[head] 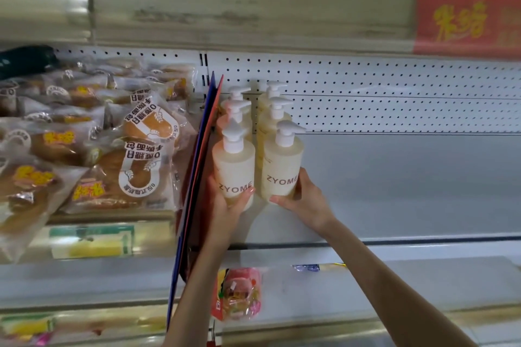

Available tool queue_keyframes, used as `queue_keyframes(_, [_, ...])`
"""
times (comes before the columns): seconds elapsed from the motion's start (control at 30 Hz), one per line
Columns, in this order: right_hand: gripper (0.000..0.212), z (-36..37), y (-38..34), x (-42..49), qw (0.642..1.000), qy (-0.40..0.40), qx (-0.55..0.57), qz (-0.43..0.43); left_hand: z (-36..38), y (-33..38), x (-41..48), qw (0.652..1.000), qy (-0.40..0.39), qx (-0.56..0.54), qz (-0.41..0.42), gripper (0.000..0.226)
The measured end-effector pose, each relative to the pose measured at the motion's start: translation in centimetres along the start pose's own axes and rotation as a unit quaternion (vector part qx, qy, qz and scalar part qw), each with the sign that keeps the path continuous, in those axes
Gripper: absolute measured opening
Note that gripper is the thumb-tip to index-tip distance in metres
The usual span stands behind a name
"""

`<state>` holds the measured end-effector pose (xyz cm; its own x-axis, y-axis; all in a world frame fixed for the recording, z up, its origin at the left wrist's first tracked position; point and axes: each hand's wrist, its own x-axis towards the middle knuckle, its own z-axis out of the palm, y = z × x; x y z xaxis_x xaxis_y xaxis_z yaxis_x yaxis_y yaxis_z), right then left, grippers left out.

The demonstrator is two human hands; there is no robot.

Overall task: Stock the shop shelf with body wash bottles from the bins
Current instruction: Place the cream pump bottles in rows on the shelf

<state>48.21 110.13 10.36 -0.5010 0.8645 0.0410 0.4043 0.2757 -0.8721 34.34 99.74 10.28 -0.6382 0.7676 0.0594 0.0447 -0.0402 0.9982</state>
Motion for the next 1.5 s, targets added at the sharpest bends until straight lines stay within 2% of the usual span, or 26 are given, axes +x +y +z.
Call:
queue_keyframes(0.43, [0.068, 0.3, 0.6, 0.2, 0.999, -0.003, -0.040, -0.012, 0.0, -0.4, -0.1, 1.000, 0.009, 0.003, -0.002, 0.088])
queue_keyframes(0.83, [0.069, 0.4, 0.3, 0.0, 0.998, -0.015, -0.056, 0.012, 0.0, -0.3, -0.2, 0.999, 0.025, 0.024, 0.004, 0.085])
queue_keyframes(1.1, [0.071, 0.3, 0.0, -0.1, 0.996, -0.028, -0.086, 0.010, 0.1, -0.3, -0.1, 0.997, 0.041, 0.058, 0.031, 0.081])
queue_keyframes(1.2, [0.067, 0.2, -0.3, -0.2, 0.996, -0.028, -0.089, 0.001, 0.2, 0.3, -0.4, 0.997, 0.032, 0.048, 0.046, 0.091])
queue_keyframes(1.3, [0.073, 0.0, -0.4, -0.6, 0.998, -0.030, -0.064, -0.007, 0.0, 0.9, -1.7, 0.996, 0.044, 0.065, 0.035, 0.103])
queue_keyframes(1.37, [0.089, -0.3, -0.2, -1.6, 1.000, -0.027, -0.014, 0.000, -0.2, 1.0, -3.2, 0.988, 0.057, 0.142, 0.039, 0.092])
queue_keyframes(1.4, [0.090, -0.6, 0.0, -2.7, 1.000, -0.024, 0.019, 0.001, -0.2, 0.9, -4.2, 0.983, 0.070, 0.166, 0.041, 0.089])
queue_keyframes(1.5, [0.072, -2.3, 1.3, -7.4, 0.995, 0.000, 0.098, -0.017, 0.1, 0.6, -7.7, 0.970, 0.123, 0.195, 0.077, 0.081])
